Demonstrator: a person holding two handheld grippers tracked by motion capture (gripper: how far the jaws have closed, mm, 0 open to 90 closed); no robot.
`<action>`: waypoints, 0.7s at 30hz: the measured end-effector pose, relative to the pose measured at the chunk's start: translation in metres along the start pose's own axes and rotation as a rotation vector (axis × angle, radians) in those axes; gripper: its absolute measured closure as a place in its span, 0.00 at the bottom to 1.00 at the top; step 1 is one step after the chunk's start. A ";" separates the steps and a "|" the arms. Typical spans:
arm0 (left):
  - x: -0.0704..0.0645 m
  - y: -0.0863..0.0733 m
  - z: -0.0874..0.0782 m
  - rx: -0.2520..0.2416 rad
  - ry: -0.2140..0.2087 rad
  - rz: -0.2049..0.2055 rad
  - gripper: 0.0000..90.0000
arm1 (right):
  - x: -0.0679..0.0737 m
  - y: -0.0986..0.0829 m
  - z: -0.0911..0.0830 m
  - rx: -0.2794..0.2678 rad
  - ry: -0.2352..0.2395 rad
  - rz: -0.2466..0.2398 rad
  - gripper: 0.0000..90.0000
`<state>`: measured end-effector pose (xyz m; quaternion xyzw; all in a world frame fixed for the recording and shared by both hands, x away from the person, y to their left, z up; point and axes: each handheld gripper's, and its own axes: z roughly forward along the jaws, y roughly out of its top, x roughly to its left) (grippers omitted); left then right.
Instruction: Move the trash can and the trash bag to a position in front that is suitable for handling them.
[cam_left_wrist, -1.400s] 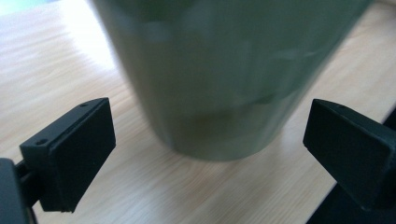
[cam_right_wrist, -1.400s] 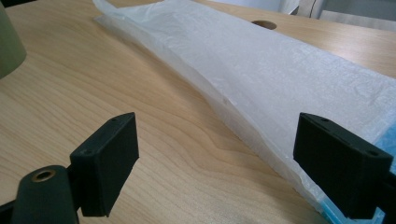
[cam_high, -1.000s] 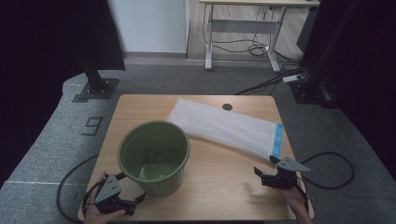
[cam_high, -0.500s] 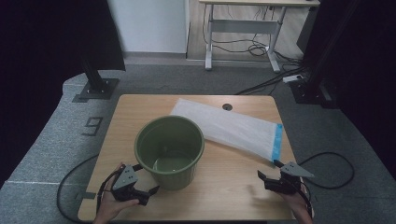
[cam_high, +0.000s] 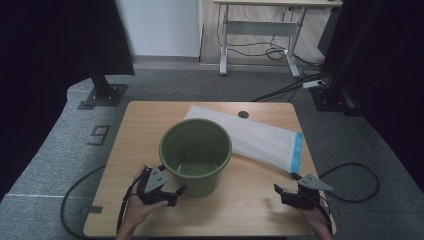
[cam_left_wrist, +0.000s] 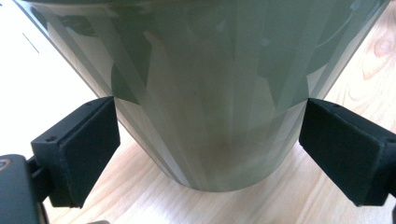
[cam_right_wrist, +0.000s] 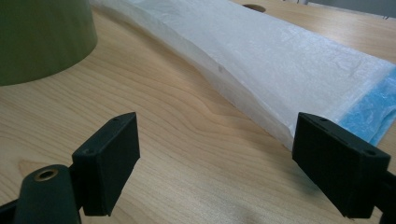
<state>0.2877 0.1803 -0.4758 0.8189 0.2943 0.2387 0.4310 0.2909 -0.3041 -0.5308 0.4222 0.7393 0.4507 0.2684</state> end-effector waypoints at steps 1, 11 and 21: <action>0.000 0.001 0.003 -0.001 -0.005 -0.006 0.06 | -0.001 0.000 0.000 0.000 -0.002 0.005 0.16; 0.001 0.015 0.027 0.001 -0.042 0.012 0.06 | 0.003 -0.001 0.003 0.024 -0.017 0.004 0.16; 0.008 -0.006 0.003 0.043 0.034 -0.024 0.04 | 0.006 0.000 -0.002 0.005 -0.013 -0.004 0.16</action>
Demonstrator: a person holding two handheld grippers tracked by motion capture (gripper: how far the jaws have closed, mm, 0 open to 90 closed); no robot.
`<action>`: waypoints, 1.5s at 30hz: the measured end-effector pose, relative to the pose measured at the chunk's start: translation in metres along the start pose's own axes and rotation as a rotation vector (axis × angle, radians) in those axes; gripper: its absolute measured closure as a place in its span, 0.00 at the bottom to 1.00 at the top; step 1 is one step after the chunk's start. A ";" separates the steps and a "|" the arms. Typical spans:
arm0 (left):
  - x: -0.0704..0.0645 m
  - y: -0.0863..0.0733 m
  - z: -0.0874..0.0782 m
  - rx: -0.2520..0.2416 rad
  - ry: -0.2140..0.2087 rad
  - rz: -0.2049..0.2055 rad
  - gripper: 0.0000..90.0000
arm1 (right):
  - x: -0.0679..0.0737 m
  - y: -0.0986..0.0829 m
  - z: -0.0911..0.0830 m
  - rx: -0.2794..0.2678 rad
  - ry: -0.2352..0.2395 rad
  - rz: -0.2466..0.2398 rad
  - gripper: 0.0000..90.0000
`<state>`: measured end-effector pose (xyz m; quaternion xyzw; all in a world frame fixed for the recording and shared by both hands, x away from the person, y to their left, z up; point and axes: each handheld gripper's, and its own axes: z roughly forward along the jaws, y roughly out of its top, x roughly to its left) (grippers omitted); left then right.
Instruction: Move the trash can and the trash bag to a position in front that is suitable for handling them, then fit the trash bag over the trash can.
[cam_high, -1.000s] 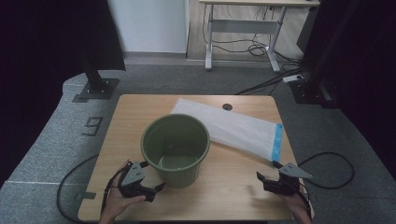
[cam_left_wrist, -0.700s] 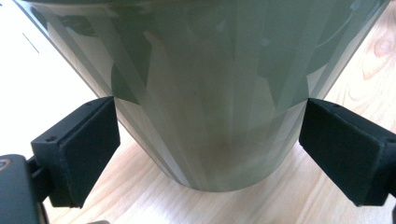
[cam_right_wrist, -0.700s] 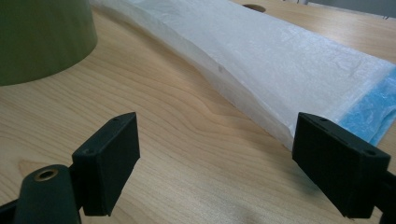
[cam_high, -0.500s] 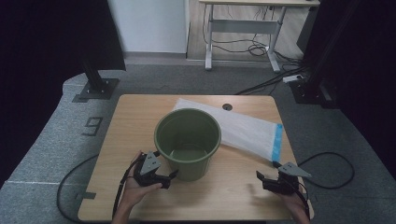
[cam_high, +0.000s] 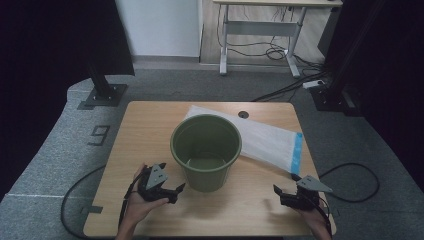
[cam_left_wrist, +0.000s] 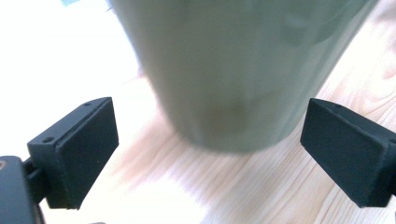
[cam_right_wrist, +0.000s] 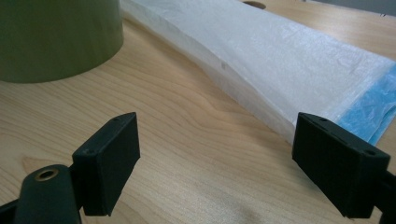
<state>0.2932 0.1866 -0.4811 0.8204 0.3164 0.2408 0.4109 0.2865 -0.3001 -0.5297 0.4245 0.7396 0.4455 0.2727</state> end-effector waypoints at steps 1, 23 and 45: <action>0.005 -0.010 -0.005 0.015 0.037 -0.033 0.04 | 0.000 0.000 0.000 -0.001 -0.006 0.004 0.16; 0.030 -0.041 -0.019 0.105 0.117 -0.115 0.04 | 0.012 0.032 0.039 0.003 -0.045 0.006 0.15; 0.051 -0.069 -0.019 0.147 0.192 -0.206 0.09 | -0.001 0.048 0.132 0.179 -0.017 -0.003 0.46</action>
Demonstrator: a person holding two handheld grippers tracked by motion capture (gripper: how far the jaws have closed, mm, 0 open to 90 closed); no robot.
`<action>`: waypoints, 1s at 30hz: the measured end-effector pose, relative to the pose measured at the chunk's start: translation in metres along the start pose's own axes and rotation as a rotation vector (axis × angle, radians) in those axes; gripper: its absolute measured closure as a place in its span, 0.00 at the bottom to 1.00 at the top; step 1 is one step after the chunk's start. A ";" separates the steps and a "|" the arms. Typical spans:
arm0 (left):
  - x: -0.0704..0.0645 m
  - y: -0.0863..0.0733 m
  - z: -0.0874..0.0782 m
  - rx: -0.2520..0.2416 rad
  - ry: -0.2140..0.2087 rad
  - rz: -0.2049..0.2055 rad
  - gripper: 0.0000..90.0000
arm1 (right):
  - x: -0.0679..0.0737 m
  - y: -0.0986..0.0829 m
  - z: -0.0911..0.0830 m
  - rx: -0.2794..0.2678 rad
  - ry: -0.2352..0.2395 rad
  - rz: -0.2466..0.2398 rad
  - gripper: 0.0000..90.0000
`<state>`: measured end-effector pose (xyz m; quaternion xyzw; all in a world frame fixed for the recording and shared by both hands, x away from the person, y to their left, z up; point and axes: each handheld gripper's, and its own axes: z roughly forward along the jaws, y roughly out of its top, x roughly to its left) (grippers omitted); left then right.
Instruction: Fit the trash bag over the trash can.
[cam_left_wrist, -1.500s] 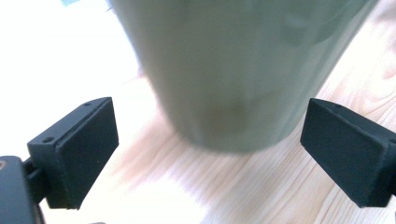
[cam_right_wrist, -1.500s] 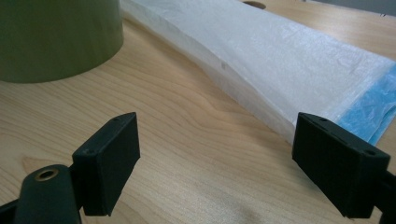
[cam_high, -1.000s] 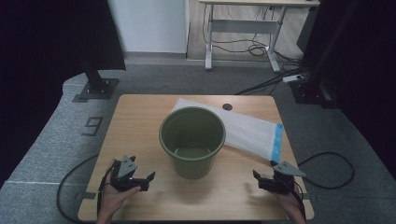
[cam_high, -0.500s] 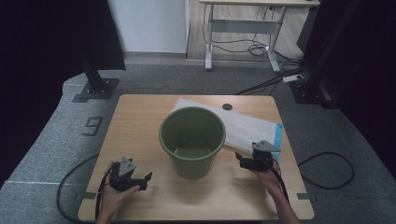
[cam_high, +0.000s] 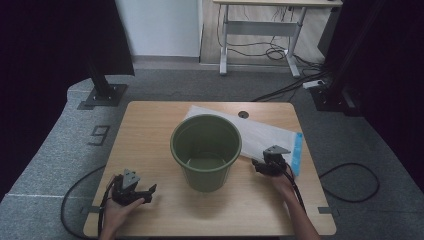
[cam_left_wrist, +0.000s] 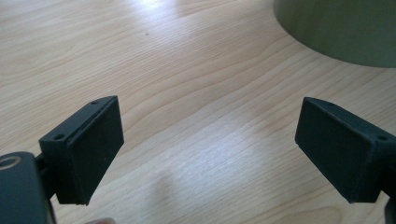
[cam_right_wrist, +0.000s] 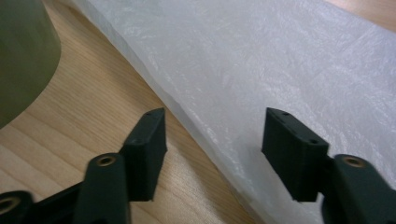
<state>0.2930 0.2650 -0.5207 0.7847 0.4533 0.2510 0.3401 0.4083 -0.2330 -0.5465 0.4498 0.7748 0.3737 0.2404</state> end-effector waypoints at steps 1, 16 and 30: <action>0.002 -0.001 -0.001 0.000 0.003 -0.004 0.09 | -0.001 0.000 0.000 0.003 0.004 0.002 0.48; 0.007 -0.008 -0.007 -0.005 0.007 -0.047 0.11 | -0.003 -0.012 -0.007 0.038 0.009 0.000 0.98; 0.014 -0.011 -0.016 -0.030 0.001 -0.088 0.11 | 0.003 -0.059 -0.085 -0.001 0.043 0.064 0.99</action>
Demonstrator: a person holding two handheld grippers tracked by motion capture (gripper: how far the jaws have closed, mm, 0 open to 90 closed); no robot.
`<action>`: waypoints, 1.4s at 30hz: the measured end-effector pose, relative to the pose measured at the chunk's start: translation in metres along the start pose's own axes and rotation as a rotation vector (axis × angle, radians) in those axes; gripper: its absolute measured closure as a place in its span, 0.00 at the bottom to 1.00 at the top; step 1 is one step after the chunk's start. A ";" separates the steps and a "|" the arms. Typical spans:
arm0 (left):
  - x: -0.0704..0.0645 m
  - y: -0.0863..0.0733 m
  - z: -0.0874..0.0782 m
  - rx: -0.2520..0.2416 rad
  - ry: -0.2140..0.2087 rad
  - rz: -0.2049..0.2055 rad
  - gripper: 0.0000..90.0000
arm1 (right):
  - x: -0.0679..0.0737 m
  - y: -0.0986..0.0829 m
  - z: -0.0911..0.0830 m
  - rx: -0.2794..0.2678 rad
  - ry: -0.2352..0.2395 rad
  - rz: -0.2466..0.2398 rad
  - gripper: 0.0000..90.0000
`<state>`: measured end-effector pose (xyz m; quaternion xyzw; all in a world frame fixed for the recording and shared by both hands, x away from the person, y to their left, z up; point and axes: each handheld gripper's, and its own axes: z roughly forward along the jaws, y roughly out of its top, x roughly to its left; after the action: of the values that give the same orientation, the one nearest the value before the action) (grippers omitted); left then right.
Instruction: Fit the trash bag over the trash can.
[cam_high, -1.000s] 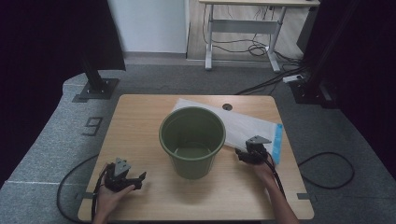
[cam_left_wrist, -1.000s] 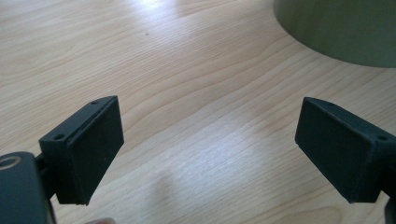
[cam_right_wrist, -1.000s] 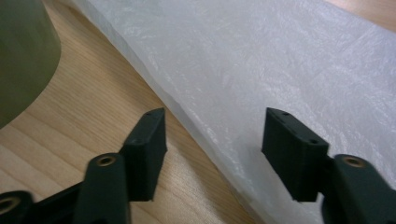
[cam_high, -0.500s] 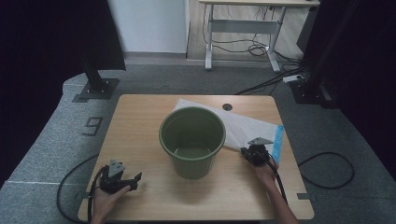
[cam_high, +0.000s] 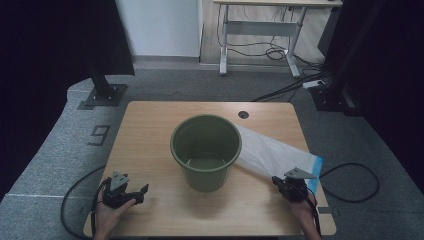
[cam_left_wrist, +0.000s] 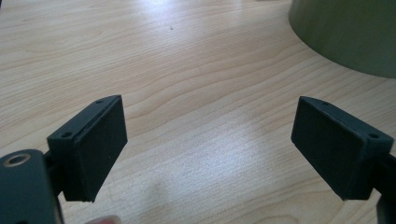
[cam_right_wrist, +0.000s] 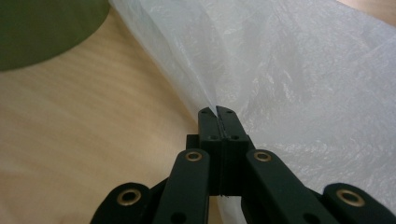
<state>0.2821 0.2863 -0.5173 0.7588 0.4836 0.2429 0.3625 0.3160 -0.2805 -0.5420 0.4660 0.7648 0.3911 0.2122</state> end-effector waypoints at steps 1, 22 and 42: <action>0.000 0.000 0.000 0.000 0.000 0.000 0.11 | 0.001 -0.003 -0.004 -0.002 -0.003 0.004 0.99; 0.004 -0.008 -0.008 -0.017 -0.002 -0.046 0.14 | 0.053 0.044 0.029 -0.102 0.049 -0.111 0.54; -0.005 0.001 -0.017 -0.075 -0.030 -0.014 0.16 | 0.050 0.048 0.066 -0.016 0.075 -0.142 0.99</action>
<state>0.2687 0.2871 -0.5065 0.7449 0.4740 0.2470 0.3994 0.3641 -0.1979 -0.5420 0.3939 0.8001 0.3984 0.2143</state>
